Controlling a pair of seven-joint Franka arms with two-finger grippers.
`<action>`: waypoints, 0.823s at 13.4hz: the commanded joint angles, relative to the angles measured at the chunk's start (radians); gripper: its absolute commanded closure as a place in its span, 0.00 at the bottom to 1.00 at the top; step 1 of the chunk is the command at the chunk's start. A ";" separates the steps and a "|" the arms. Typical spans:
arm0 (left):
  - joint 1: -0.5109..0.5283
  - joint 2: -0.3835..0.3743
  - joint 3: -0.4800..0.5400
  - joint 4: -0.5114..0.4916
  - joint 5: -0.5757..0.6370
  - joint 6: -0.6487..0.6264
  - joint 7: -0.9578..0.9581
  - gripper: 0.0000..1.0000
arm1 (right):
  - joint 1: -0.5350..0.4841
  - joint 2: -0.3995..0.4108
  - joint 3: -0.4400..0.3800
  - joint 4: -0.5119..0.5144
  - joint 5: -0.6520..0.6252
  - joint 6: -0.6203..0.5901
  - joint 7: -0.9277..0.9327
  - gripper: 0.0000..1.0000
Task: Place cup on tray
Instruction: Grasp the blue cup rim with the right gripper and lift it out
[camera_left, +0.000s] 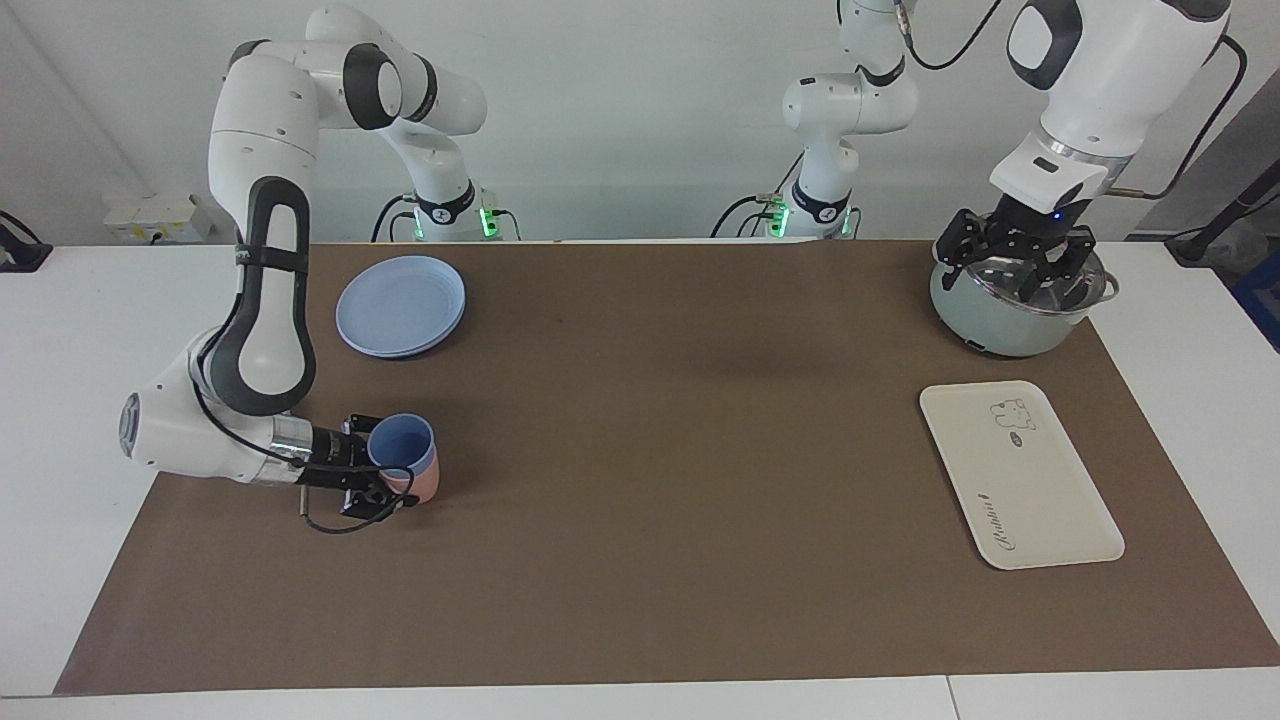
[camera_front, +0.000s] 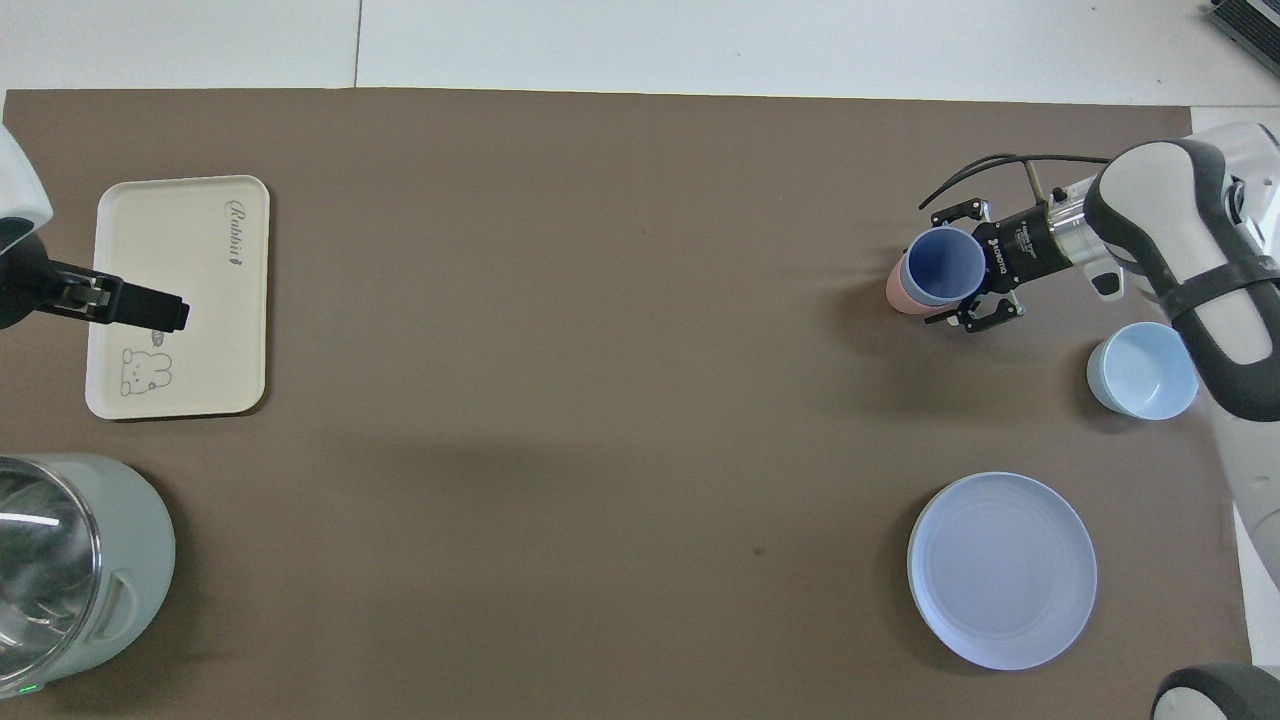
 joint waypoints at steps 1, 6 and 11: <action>0.004 -0.023 -0.002 -0.020 0.004 -0.005 0.014 0.00 | 0.013 -0.045 0.013 -0.041 0.031 -0.004 0.013 0.68; 0.004 -0.023 -0.002 -0.020 0.004 -0.005 0.014 0.00 | 0.052 -0.079 0.036 -0.043 0.065 -0.005 0.028 1.00; -0.012 -0.025 -0.008 -0.025 0.004 0.010 -0.009 0.00 | 0.108 -0.096 0.038 -0.041 0.068 0.015 0.137 1.00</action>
